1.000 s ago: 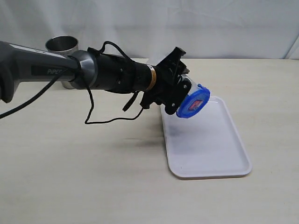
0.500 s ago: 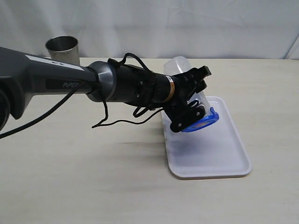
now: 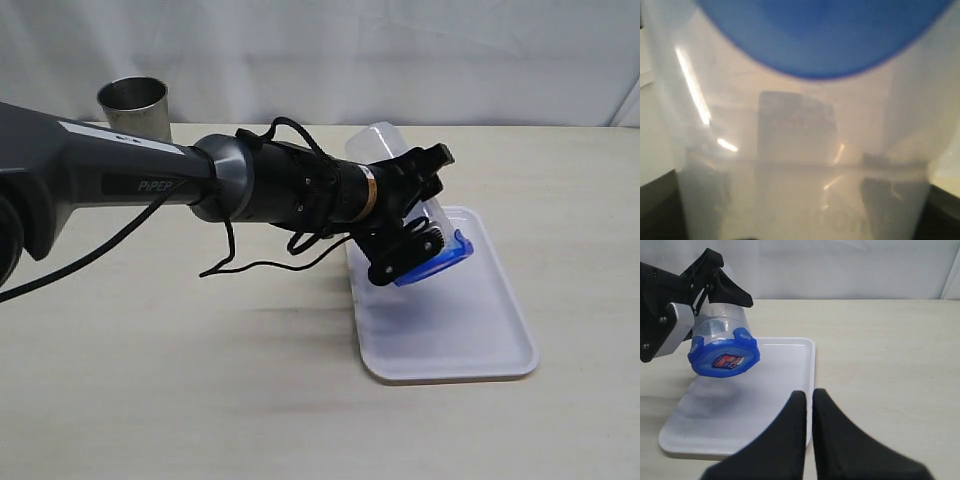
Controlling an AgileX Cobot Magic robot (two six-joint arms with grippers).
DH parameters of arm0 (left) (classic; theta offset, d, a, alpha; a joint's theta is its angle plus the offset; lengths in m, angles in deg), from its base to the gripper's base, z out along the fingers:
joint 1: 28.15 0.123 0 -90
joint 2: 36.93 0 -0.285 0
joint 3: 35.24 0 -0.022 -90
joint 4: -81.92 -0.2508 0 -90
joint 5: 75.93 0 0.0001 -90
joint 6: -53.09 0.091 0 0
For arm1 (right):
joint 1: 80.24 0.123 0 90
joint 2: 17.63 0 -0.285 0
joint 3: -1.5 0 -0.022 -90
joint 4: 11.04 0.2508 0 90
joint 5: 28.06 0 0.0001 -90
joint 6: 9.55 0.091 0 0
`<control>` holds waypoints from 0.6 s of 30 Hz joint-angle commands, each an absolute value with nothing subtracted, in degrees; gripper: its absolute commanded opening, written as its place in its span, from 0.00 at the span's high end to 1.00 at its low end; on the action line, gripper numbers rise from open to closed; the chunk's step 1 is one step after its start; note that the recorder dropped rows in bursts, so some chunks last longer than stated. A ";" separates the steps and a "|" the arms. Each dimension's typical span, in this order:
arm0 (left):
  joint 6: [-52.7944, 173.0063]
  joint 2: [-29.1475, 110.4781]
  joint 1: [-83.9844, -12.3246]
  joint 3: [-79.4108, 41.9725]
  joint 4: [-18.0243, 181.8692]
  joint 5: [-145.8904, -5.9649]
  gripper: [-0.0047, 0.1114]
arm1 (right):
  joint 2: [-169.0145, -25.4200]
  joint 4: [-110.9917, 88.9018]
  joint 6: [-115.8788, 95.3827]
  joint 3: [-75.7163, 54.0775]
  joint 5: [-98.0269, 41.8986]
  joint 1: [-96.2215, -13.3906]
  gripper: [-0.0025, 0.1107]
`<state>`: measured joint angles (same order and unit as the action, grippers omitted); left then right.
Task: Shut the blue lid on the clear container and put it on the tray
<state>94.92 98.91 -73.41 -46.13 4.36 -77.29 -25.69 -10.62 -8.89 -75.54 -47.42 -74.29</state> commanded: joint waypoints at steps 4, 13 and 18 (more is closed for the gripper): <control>76.32 98.01 -73.59 -46.77 5.24 -70.95 0.96 | -25.42 -10.40 -8.85 -75.72 -47.43 -74.75 0.94; 84.28 98.01 -73.59 -46.77 -7.63 -75.93 0.96 | -25.42 -10.40 -8.85 -75.72 -47.43 -74.75 0.94; 84.64 98.01 -73.59 -46.77 -9.08 -79.91 0.96 | -25.42 -10.40 -8.85 -75.72 -47.43 -74.75 0.94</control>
